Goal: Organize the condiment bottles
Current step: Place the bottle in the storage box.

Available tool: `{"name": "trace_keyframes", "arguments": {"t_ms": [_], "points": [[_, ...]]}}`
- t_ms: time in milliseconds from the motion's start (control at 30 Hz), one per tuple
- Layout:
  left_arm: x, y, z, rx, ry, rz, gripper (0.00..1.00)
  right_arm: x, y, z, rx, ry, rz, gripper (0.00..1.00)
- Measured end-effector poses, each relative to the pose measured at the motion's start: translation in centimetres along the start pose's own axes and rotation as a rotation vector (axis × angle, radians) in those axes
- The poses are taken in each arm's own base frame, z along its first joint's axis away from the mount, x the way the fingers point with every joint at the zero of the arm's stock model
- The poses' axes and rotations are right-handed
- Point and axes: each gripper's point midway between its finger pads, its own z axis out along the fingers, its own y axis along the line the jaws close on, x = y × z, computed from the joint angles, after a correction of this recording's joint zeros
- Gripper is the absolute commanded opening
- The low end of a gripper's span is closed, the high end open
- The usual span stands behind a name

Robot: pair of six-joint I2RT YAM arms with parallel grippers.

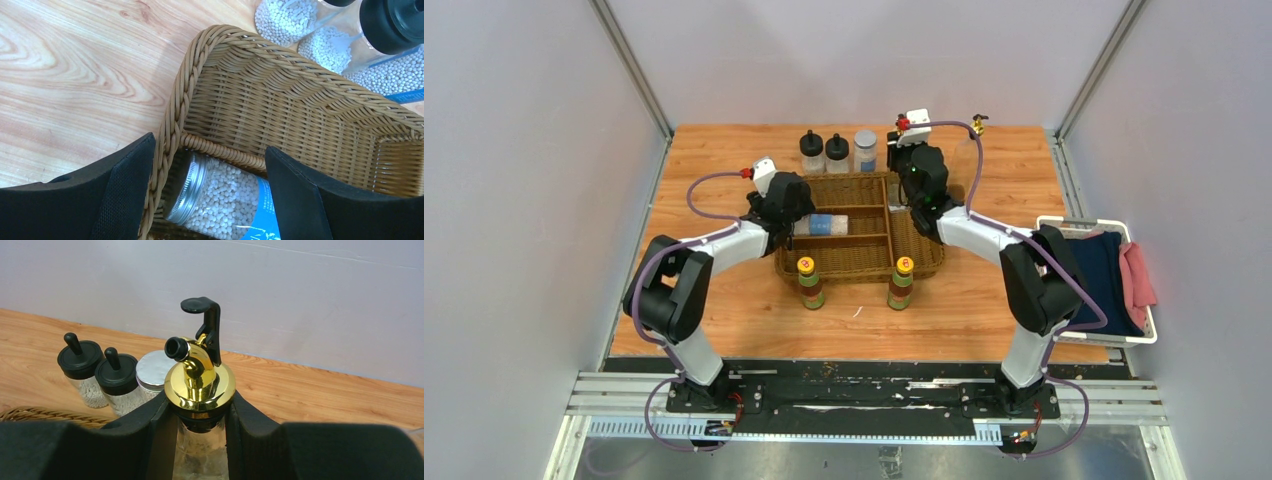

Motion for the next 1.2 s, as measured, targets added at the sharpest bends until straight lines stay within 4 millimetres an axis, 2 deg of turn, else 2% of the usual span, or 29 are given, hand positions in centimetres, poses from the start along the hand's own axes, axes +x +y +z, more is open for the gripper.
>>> {"name": "trace_keyframes", "arguments": {"t_ms": [500, 900, 1033, 1200], "points": [[0.0, -0.1, 0.2, 0.002, 0.003, 0.008, 0.78, 0.2, -3.6, 0.6, 0.065, -0.009, -0.002, 0.00], [0.0, -0.1, 0.2, 0.002, 0.003, 0.008, 0.79, 0.4, -4.3, 0.1, 0.071, -0.040, 0.032, 0.00], [0.0, -0.1, 0.2, 0.002, 0.003, 0.008, 0.80, 0.4, -4.3, 0.1, 0.071, -0.041, 0.033, 0.24], [0.0, -0.1, 0.2, 0.002, 0.003, 0.007, 0.81, 0.4, -4.3, 0.1, 0.069, -0.042, 0.033, 0.42]]}}
